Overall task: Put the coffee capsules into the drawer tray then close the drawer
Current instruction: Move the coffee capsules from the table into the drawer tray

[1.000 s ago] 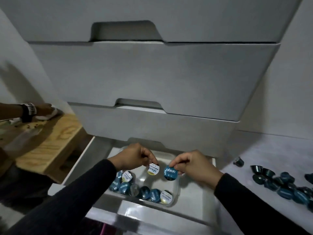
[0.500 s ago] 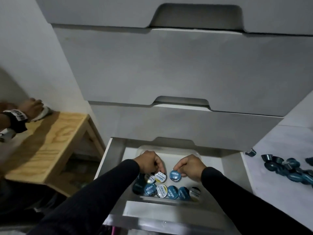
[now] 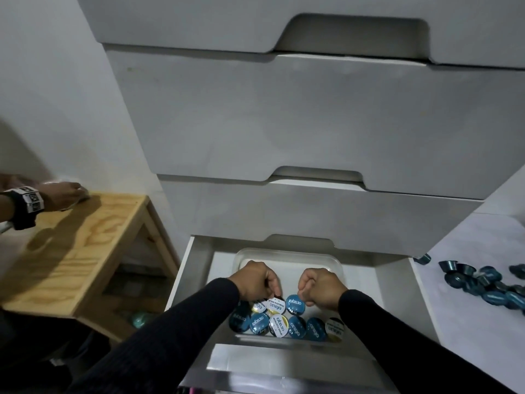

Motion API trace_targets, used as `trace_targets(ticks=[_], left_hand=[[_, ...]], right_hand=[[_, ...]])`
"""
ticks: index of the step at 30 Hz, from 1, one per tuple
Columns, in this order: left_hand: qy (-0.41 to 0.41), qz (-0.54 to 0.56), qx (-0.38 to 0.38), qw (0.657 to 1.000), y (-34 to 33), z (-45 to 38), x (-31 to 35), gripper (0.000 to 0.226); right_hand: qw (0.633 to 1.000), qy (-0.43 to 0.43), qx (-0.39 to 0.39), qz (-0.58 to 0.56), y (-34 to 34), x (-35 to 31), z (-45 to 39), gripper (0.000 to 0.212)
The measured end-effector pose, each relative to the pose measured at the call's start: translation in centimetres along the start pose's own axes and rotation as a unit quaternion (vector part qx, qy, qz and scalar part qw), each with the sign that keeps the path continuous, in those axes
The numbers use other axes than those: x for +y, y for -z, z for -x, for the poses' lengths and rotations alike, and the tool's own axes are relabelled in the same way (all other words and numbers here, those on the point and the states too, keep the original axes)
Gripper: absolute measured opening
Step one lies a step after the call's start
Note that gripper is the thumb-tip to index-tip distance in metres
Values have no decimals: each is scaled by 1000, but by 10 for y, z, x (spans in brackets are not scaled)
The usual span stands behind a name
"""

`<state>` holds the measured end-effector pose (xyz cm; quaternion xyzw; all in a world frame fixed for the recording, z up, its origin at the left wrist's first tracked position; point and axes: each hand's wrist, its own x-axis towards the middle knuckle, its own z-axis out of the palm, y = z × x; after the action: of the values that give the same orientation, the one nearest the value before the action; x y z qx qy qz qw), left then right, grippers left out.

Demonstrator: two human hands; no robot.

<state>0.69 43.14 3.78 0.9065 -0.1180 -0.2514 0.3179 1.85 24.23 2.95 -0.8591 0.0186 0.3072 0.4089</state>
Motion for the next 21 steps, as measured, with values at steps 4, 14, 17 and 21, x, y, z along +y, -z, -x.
trace_targets(ticks=[4, 14, 17, 21], left_hand=[[11, -2, 23, 1000, -1, 5, 2, 17], [84, -176, 198, 961, -13, 27, 27, 45], [76, -232, 288, 926, -21, 39, 38, 50], [47, -225, 362, 903, -35, 41, 39, 55]], right_hand=[[999, 12, -4, 37, -3, -2, 2, 17], [950, 118, 73, 280, -25, -21, 22, 45], [923, 147, 115, 336, -31, -24, 32, 43], [893, 196, 214, 346, -35, -27, 47, 39]])
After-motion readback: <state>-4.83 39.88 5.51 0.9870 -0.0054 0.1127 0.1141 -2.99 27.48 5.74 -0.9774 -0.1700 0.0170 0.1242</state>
